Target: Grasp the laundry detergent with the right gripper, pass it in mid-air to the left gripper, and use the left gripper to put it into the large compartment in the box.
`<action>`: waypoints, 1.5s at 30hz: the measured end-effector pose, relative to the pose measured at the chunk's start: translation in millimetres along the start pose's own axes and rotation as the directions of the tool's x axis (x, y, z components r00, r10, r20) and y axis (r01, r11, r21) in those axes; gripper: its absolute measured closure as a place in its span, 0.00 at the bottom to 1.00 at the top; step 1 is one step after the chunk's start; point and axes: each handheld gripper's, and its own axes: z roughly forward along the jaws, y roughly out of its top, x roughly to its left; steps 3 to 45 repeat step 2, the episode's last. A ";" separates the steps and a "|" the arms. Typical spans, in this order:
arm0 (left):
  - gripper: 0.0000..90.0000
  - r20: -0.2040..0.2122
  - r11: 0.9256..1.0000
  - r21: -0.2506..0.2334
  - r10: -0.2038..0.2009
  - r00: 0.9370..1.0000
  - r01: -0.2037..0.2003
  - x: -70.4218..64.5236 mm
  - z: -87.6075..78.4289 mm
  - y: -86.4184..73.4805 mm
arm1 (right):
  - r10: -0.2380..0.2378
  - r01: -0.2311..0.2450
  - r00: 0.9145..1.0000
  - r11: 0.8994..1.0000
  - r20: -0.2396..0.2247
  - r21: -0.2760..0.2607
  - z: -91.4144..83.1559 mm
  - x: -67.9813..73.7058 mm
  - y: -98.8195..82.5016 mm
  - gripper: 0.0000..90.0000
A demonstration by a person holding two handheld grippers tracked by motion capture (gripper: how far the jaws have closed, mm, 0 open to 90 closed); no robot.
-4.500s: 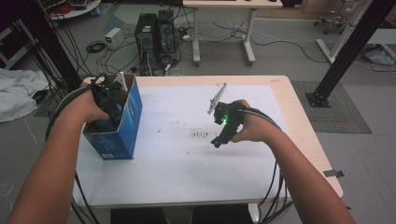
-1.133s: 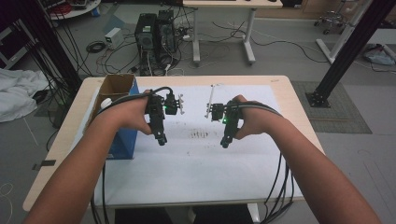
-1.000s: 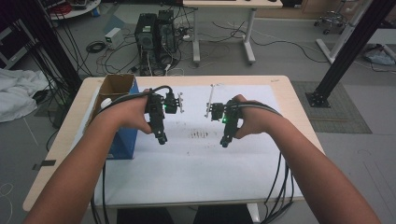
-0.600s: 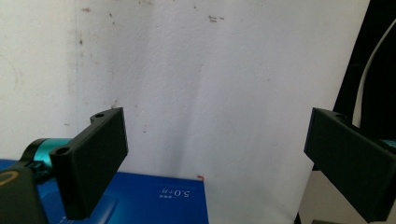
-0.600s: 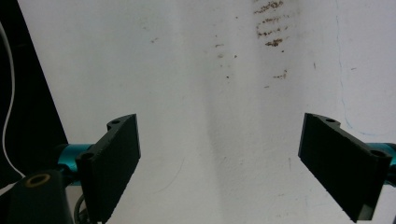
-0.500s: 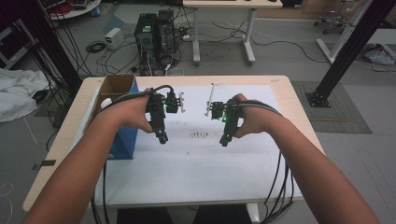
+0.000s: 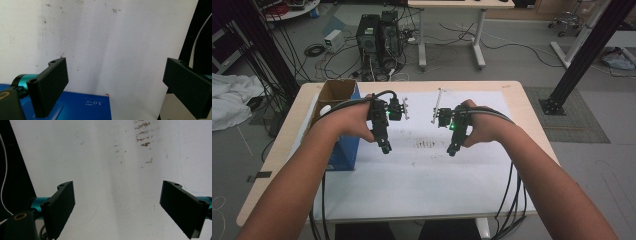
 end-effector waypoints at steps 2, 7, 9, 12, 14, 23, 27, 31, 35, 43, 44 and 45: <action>0.07 0.002 1.000 -0.001 0.002 1.000 -0.002 -0.3 0.2 0.4 | -0.004 0.004 1.000 1.000 0.001 -0.004 -0.3 0.5 0.1 0.13; 0.07 0.002 1.000 -0.001 0.002 1.000 -0.002 -0.3 0.2 0.4 | -0.004 0.004 1.000 1.000 0.001 -0.004 -0.3 0.5 0.1 0.13; 0.07 0.002 1.000 -0.001 0.002 1.000 -0.002 -0.3 0.2 0.4 | -0.004 0.004 1.000 1.000 0.001 -0.004 -0.3 0.5 0.1 0.13; 0.07 0.002 1.000 -0.001 0.002 1.000 -0.002 -0.3 0.2 0.4 | -0.004 0.004 1.000 1.000 0.001 -0.004 -0.3 0.5 0.1 0.13; 0.07 0.002 1.000 -0.001 0.002 1.000 -0.002 -0.3 0.2 0.4 | -0.004 0.004 1.000 1.000 0.001 -0.004 -0.3 0.5 0.1 0.13; 0.07 0.002 1.000 -0.001 0.002 1.000 -0.002 -0.3 0.2 0.4 | -0.004 0.004 1.000 1.000 0.001 -0.004 -0.3 0.5 0.1 0.13; 0.07 0.002 1.000 -0.001 0.002 1.000 -0.002 -0.3 0.2 0.4 | -0.004 0.004 1.000 1.000 0.001 -0.004 -0.3 0.5 0.1 0.13; 0.07 0.002 1.000 -0.001 0.002 1.000 -0.002 -0.3 0.2 0.4 | -0.004 0.004 1.000 1.000 0.001 -0.004 -0.3 0.5 0.1 0.13; 0.07 0.002 1.000 -0.001 0.002 1.000 -0.002 -0.3 0.2 0.4 | -0.004 0.004 1.000 1.000 0.001 -0.004 -0.3 0.5 0.1 0.13; 0.07 0.002 1.000 -0.001 0.002 1.000 -0.002 -0.3 0.2 0.4 | -0.004 0.004 1.000 1.000 0.001 -0.004 -0.3 0.5 0.1 0.13; 0.07 0.002 1.000 -0.001 0.002 1.000 -0.002 -0.3 0.2 0.4 | -0.004 0.004 1.000 1.000 0.001 -0.004 -0.3 0.5 0.1 0.13; 0.07 0.002 1.000 -0.001 0.002 1.000 -0.002 -0.3 0.2 0.4 | -0.004 0.004 1.000 1.000 0.001 -0.004 -0.3 0.5 0.1 0.13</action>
